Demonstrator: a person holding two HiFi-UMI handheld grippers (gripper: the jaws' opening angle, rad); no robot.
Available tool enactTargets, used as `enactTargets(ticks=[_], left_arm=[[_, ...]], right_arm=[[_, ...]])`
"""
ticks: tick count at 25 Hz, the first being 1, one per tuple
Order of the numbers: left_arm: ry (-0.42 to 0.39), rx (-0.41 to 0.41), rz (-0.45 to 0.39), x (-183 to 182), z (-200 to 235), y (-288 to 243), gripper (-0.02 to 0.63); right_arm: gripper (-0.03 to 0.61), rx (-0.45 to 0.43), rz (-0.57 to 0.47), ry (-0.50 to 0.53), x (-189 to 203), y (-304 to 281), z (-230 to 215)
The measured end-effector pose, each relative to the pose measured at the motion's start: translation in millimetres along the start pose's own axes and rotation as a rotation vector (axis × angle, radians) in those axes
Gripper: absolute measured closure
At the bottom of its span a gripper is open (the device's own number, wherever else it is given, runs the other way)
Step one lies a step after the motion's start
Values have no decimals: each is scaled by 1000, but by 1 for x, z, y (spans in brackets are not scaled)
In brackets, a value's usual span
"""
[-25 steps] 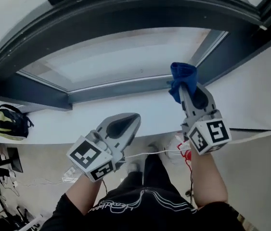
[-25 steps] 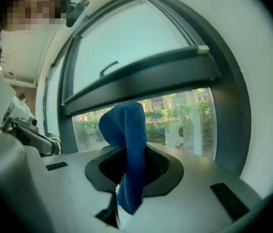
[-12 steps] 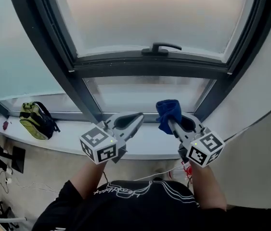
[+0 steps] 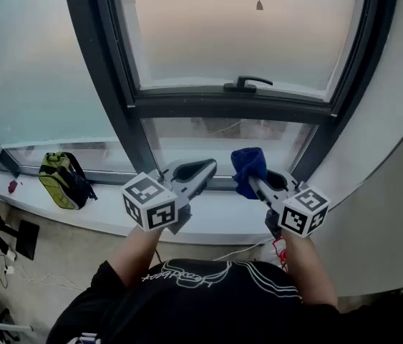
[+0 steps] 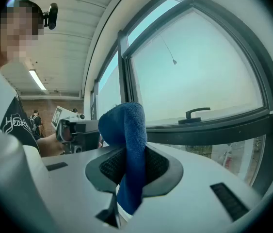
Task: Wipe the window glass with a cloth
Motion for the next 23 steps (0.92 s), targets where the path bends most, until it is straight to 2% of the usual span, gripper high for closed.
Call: enactTargets(ticks=[6,12,23], left_arm=[[17,18,-1,2,-10,2,607],[-20,25,27,5,-16,2,607],[1,33,32,11,-17,1,607]], right_arm=[[515,-7,7,1,3,1,11],[517,-1,-7,-8,6,5,11],[517,17,-21,-36,15,11,6]])
Point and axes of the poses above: the fingertips, and each gripper's own axes: y backward along the fingers, z to its left, x out of its underside, the point moved 8 cm from there along y, backward along the fingers, and after that the axes turned 9 degrees about -x, right-handed, at the moved point
